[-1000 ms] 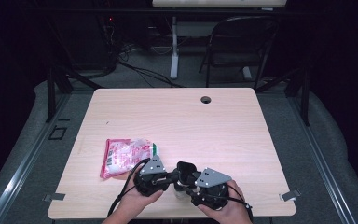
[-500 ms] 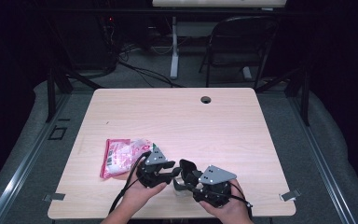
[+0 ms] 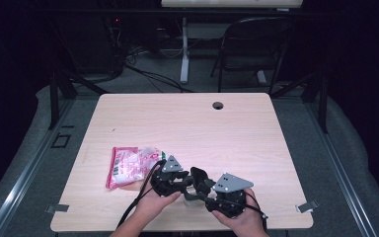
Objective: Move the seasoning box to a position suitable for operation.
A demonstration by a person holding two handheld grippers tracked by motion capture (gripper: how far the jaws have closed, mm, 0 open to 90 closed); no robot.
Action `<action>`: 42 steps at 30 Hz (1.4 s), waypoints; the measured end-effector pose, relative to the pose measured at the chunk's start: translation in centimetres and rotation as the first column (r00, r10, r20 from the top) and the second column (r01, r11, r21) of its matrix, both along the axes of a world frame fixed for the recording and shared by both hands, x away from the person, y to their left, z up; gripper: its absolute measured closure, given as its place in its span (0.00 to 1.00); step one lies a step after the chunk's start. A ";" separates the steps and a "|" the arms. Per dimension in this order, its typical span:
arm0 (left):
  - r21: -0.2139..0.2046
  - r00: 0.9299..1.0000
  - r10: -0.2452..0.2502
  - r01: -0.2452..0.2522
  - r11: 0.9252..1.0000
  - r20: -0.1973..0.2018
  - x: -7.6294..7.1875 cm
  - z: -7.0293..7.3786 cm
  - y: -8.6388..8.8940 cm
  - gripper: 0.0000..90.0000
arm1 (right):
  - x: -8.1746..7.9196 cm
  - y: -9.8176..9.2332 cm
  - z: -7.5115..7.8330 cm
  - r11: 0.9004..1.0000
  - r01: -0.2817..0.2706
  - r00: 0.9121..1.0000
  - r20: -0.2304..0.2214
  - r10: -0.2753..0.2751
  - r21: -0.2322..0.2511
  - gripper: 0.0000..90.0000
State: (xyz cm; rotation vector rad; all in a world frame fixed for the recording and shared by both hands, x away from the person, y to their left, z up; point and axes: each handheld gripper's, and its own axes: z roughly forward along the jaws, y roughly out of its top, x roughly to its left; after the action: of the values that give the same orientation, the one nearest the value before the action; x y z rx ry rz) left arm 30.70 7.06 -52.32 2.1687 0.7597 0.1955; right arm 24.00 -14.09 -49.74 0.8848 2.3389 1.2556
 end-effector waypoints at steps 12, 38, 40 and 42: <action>-0.008 1.000 0.006 -0.006 1.000 0.009 0.1 -0.1 0.0 0.77 | 0.0 -1.1 0.4 0.999 0.005 1.000 -0.014 -0.005 0.047 0.69; -0.002 1.000 -0.009 0.009 1.000 0.017 0.2 -0.1 -0.1 0.77 | -0.3 -6.1 0.2 0.976 0.097 0.994 -0.073 -0.085 0.196 0.71; -0.001 1.000 -0.011 0.011 1.000 0.016 0.2 -0.1 -0.1 0.77 | -0.3 -6.0 0.2 0.976 0.098 0.994 -0.070 -0.086 0.194 0.71; -0.002 1.000 -0.013 0.013 1.000 0.016 0.2 -0.1 -0.1 0.77 | -0.3 -6.0 0.2 0.977 0.098 0.994 -0.065 -0.087 0.191 0.71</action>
State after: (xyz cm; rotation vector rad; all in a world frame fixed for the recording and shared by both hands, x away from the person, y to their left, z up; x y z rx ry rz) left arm 30.93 6.99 -52.42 2.1670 0.7367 0.2054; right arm 23.65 -20.08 -49.55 1.0910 2.2162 1.4552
